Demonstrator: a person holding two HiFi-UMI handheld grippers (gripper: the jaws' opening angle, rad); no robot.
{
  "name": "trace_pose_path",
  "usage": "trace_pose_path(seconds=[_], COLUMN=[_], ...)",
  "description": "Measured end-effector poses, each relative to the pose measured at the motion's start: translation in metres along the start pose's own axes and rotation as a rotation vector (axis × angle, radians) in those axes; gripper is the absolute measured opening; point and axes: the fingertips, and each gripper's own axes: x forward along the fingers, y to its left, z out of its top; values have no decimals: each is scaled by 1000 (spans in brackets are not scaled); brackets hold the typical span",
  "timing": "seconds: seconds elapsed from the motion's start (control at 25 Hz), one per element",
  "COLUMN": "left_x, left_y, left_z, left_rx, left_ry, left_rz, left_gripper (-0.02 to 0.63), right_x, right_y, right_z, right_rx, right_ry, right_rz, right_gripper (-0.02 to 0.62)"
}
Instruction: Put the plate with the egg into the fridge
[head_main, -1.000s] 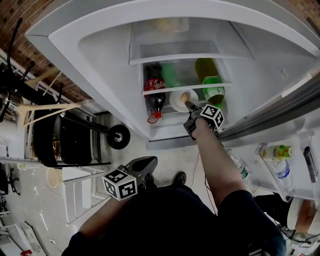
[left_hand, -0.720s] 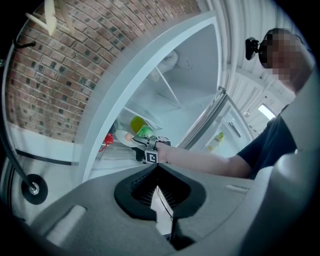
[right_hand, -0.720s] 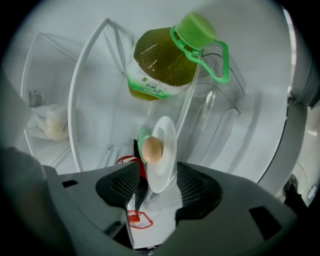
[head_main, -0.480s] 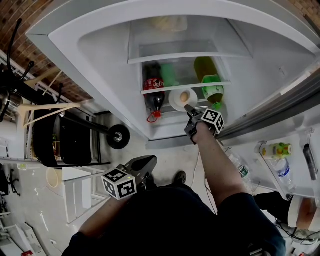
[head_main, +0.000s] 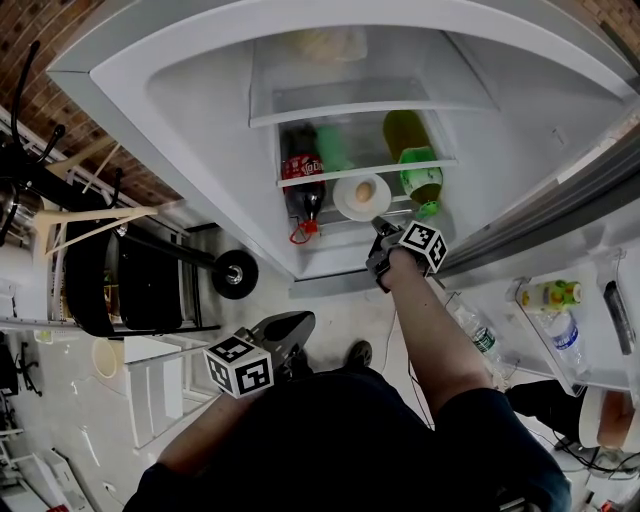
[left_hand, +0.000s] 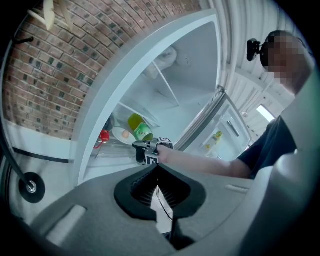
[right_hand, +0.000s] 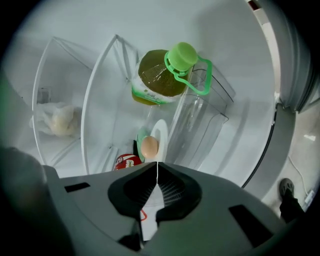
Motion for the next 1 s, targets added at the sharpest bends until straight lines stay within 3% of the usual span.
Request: trace_pose_path(seconds=[1.0], left_x=[-4], left_y=[3], left_z=[-3], left_rx=[-23], left_ry=[-16], left_rz=[23], left_gripper=[6], right_x=[19], right_y=[-1], right_z=[1], right_rx=[3], right_ry=[8], right_rz=[10], right_gripper=[12])
